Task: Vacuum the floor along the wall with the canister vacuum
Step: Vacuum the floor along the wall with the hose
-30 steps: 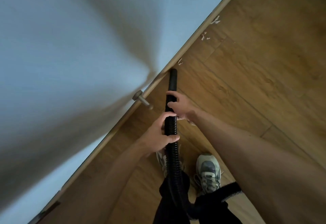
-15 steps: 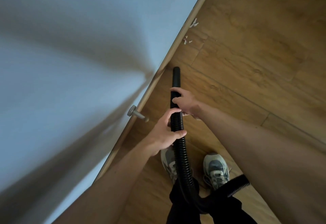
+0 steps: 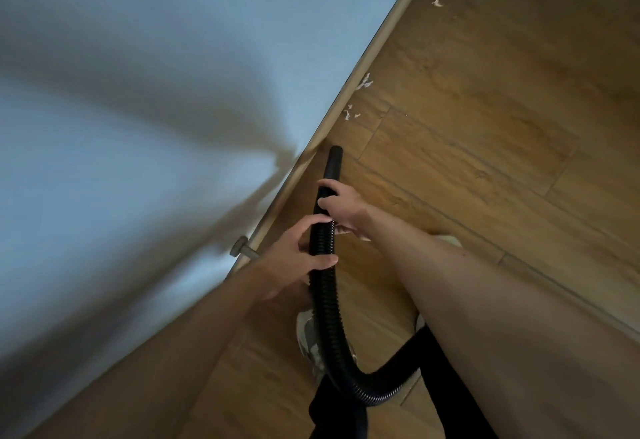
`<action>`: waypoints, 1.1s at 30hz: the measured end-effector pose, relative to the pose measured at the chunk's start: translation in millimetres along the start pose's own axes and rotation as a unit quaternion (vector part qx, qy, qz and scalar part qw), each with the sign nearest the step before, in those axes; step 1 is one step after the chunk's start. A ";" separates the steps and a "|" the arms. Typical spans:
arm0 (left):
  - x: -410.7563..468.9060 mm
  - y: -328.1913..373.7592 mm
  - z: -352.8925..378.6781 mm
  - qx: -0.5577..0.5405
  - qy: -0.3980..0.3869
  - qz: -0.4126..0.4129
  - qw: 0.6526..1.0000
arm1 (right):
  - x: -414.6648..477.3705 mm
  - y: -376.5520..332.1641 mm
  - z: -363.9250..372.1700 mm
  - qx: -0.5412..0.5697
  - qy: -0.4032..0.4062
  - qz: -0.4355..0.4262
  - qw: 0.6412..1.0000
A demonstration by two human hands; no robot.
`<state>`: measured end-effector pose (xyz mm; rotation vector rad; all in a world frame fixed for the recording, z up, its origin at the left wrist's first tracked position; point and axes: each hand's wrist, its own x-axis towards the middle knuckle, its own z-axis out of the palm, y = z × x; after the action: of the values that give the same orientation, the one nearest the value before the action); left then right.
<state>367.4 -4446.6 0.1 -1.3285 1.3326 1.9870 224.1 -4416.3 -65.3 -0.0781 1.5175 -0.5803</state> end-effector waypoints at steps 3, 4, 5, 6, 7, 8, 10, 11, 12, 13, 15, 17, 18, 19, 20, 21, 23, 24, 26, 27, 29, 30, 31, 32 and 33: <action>11.2 13.4 6.8 -0.027 -0.014 -0.022 0.999 | 6.7 -7.6 -19.8 -0.009 -0.019 0.005 1.000; 15.1 15.2 9.7 -0.025 -0.020 -0.027 0.999 | 8.8 -7.7 -25.7 -0.015 -0.030 0.007 0.999; 18.7 17.4 13.4 -0.019 -0.021 -0.027 0.999 | 10.2 -7.0 -31.8 -0.016 -0.032 0.006 0.999; 22.6 20.3 16.9 -0.012 -0.016 -0.023 1.000 | 11.4 -6.4 -38.2 -0.011 -0.024 0.000 1.000; 26.2 24.2 20.3 -0.003 -0.011 -0.020 1.000 | 12.4 -5.9 -44.0 -0.004 -0.011 -0.006 1.000; 30.4 27.2 23.8 0.006 -0.011 -0.024 1.000 | 13.6 -4.4 -49.8 0.002 -0.001 -0.010 1.000; 37.3 34.1 32.2 0.017 -0.023 -0.044 0.999 | 14.4 0.7 -60.5 0.005 0.004 -0.011 1.000; 40.5 38.5 35.8 0.022 -0.027 -0.050 0.998 | 14.2 1.7 -65.3 0.010 0.007 -0.010 1.000; 44.0 42.6 38.7 0.030 -0.028 -0.052 0.998 | 14.2 2.1 -70.4 0.016 0.010 -0.011 1.000; 47.3 46.5 41.1 0.039 -0.029 -0.052 0.997 | 14.8 2.2 -75.6 0.021 0.013 -0.013 1.000; 53.1 53.2 45.0 0.053 -0.032 -0.050 0.997 | 15.1 1.4 -85.3 0.033 0.020 -0.016 0.999; 56.5 59.5 48.2 0.060 -0.039 -0.049 0.996 | 14.4 -0.6 -91.6 0.044 0.021 -0.012 0.999; 56.9 61.8 49.3 0.062 -0.041 -0.049 0.996 | 14.5 -1.4 -93.3 0.047 0.020 -0.011 0.999; 56.5 63.6 49.9 0.063 -0.041 -0.049 0.996 | 15.1 -1.8 -94.3 0.047 0.017 -0.011 0.999; 56.1 63.8 50.0 0.063 -0.039 -0.048 0.996 | 15.4 -2.6 -93.9 0.048 0.014 -0.011 0.999; 54.8 63.4 49.5 0.061 -0.034 -0.049 0.996 | 15.3 -3.8 -92.6 0.050 0.009 -0.011 0.999; 50.8 61.1 46.2 0.047 -0.020 -0.053 0.997 | 15.8 -6.1 -87.3 0.049 -0.003 -0.009 0.999; 48.5 58.1 43.6 0.039 -0.014 -0.055 0.998 | 16.5 -7.0 -83.1 0.045 -0.009 -0.009 0.999; 43.0 50.9 39.3 0.025 -0.003 -0.053 0.998 | 17.2 -8.2 -73.3 0.032 -0.019 -0.009 0.999; 39.9 46.8 38.1 0.018 0.005 -0.050 0.999 | 17.6 -8.2 -68.6 0.020 -0.023 -0.009 0.999; 33.5 38.4 36.8 0.003 0.022 -0.049 0.999 | 19.0 -7.3 -60.1 -0.003 -0.032 -0.009 0.999; 30.7 34.4 36.2 -0.005 0.027 -0.050 0.998 | 19.7 -6.7 -56.3 -0.011 -0.038 -0.008 0.999; 28.2 31.0 35.5 -0.013 0.030 -0.051 0.998 | 19.9 -6.2 -53.3 -0.015 -0.046 -0.005 0.999; 26.6 28.4 34.7 -0.022 0.032 -0.054 0.998 | 20.5 -5.7 -50.7 -0.013 -0.052 -0.003 0.999; 25.4 26.8 33.1 -0.029 0.033 -0.057 0.997 | 21.1 -5.5 -49.2 -0.011 -0.055 -0.001 0.998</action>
<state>319.6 -4434.5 -5.9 -1.4744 1.2070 1.9340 174.5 -4414.6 -86.2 -0.1257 1.4171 -0.5524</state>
